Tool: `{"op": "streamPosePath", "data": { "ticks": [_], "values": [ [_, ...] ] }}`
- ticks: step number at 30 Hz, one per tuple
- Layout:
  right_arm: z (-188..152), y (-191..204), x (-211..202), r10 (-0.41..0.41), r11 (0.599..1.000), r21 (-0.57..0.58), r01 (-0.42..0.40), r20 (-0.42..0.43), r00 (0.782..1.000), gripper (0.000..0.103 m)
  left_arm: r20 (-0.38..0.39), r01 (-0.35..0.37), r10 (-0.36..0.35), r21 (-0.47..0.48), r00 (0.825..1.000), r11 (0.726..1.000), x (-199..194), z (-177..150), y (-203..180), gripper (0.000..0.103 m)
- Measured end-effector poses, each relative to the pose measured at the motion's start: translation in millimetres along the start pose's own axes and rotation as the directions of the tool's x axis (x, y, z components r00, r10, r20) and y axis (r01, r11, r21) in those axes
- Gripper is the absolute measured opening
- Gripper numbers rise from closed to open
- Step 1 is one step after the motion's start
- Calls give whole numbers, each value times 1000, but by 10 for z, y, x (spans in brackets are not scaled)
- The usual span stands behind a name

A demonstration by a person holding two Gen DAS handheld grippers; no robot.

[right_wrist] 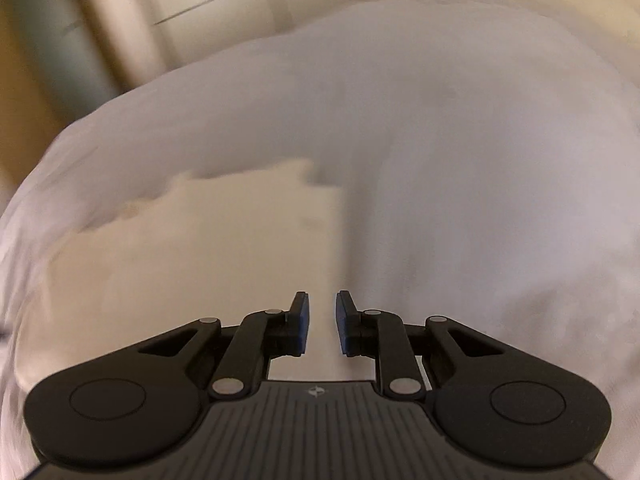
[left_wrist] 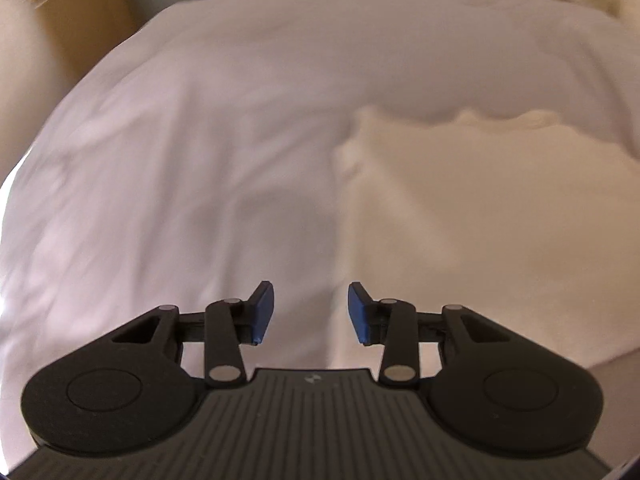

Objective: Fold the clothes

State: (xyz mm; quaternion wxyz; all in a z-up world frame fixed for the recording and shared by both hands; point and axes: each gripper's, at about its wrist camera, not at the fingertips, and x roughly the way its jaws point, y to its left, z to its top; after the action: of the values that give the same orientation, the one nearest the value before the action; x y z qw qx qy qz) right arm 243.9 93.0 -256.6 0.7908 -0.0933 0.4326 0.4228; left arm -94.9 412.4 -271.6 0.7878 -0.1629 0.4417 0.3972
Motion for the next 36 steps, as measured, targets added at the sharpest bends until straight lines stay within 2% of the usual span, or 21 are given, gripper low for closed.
{"op": "streamPosePath", "data": {
  "ticks": [2, 4, 6, 7, 8, 10, 12, 13, 14, 17, 19, 21, 22, 23, 26, 30, 33, 36],
  "values": [
    [46, 281, 243, 62, 994, -86, -63, -7, 998, 21, 10, 60, -61, 59, 998, 996, 183, 81, -87, 36],
    [57, 449, 490, 51, 987, -147, -57, -40, 998, 22, -2, 77, -78, 126, 997, 989, 425, 117, -156, 36],
    [57, 401, 673, -57, 987, -155, 45, -72, 996, 20, -18, 70, -68, 187, 998, 980, 662, 138, -169, 43],
    [57, 377, 765, -111, 982, -161, 95, -88, 990, 0, -19, 71, -69, 207, 997, 976, 734, 159, -137, 44],
    [60, 349, 850, -161, 976, -163, 143, -103, 982, 0, -16, 70, -68, 217, 998, 974, 772, 214, -101, 44],
    [193, 181, 751, -154, 988, -31, 152, -108, 982, 0, 8, 70, -73, 214, 997, 974, 738, 374, -6, 41],
    [333, 78, 614, -131, 990, 49, 134, -54, 990, 14, 22, 103, -108, 172, 994, 980, 694, 541, 107, 39],
    [400, 32, 559, -115, 990, 81, 117, -22, 993, 35, 18, 125, -128, 141, 992, 982, 697, 619, 156, 39],
    [469, -18, 569, -104, 989, 101, 104, -7, 995, 47, 13, 145, -147, 111, 989, 983, 708, 669, 196, 39],
    [657, -125, 701, -66, 989, 133, 63, 12, 998, 45, -2, 194, -194, 33, 981, 980, 778, 733, 257, 39],
    [731, -134, 865, -26, 993, 115, 26, 0, 1000, 45, -11, 201, -201, 7, 979, 979, 857, 723, 258, 39],
    [727, -158, 1010, -24, 995, 93, 27, -34, 999, 44, -23, 201, -201, -12, 979, 980, 949, 699, 242, 39],
    [727, -175, 1067, -29, 995, 91, 33, -46, 999, 20, -23, 199, -199, -18, 980, 980, 961, 703, 231, 38],
    [722, -194, 1115, -35, 995, 89, 40, -56, 998, 8, -21, 197, -197, -23, 980, 980, 956, 713, 221, 38],
    [599, -233, 996, -96, 991, 90, 98, -28, 995, 6, -13, 191, -191, -31, 981, 981, 953, 738, 189, 38],
    [520, -228, 1066, -174, 979, 103, 176, -28, 984, 6, -16, 154, -154, 33, 988, 988, 1069, 749, 73, 41],
    [533, -187, 1175, -185, 975, 113, 190, -51, 981, 16, -20, 132, -131, 67, 991, 989, 1087, 753, 27, 42],
    [657, -135, 955, -164, 979, 125, 159, 32, 986, 25, 9, 137, -137, 43, 991, 990, 965, 791, 70, 38]
  ]
}}
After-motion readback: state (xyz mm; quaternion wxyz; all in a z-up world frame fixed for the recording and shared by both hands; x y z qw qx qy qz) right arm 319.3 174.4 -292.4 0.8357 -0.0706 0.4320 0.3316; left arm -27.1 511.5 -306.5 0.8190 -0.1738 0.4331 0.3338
